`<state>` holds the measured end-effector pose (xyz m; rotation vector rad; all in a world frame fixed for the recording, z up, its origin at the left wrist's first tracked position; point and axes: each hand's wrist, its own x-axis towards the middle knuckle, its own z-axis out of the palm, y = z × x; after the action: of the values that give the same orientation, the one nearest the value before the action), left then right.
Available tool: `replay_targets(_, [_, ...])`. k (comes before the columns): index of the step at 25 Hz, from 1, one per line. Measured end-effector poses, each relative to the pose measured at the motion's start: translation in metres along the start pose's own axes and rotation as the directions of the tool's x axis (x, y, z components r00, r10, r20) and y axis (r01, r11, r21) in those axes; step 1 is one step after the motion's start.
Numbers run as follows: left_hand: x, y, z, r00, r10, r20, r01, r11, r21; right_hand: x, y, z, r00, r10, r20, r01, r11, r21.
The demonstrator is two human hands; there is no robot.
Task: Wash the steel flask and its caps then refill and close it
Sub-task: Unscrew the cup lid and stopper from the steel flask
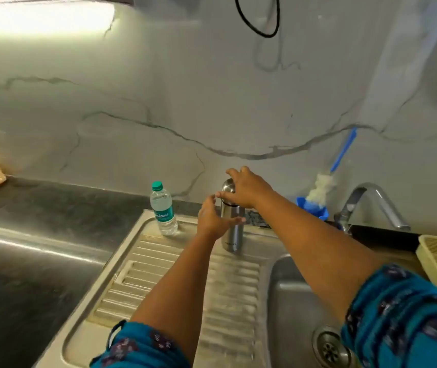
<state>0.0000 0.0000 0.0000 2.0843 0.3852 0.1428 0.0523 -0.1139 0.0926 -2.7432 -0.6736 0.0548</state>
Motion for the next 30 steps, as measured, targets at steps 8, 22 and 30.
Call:
replay_targets(8, [0.004, -0.018, 0.034, 0.992, 0.112, -0.050, -0.114, 0.992, -0.051, -0.012, 0.011, 0.013, 0.990, -0.082, -0.114, 0.079, 0.996, -0.026])
replay_targets(22, [-0.076, -0.005, -0.025, 0.884, 0.442, -0.153, -0.407, 0.888, 0.214, -0.084, -0.008, -0.026, 0.894, -0.322, -0.312, 0.361, 0.929, 0.076])
replay_targets(30, [-0.185, -0.001, -0.014, 0.806, 0.530, -0.266, -0.464, 0.843, 0.274, -0.198, -0.018, -0.036, 0.795, -0.437, -0.420, 0.461, 0.886, -0.048])
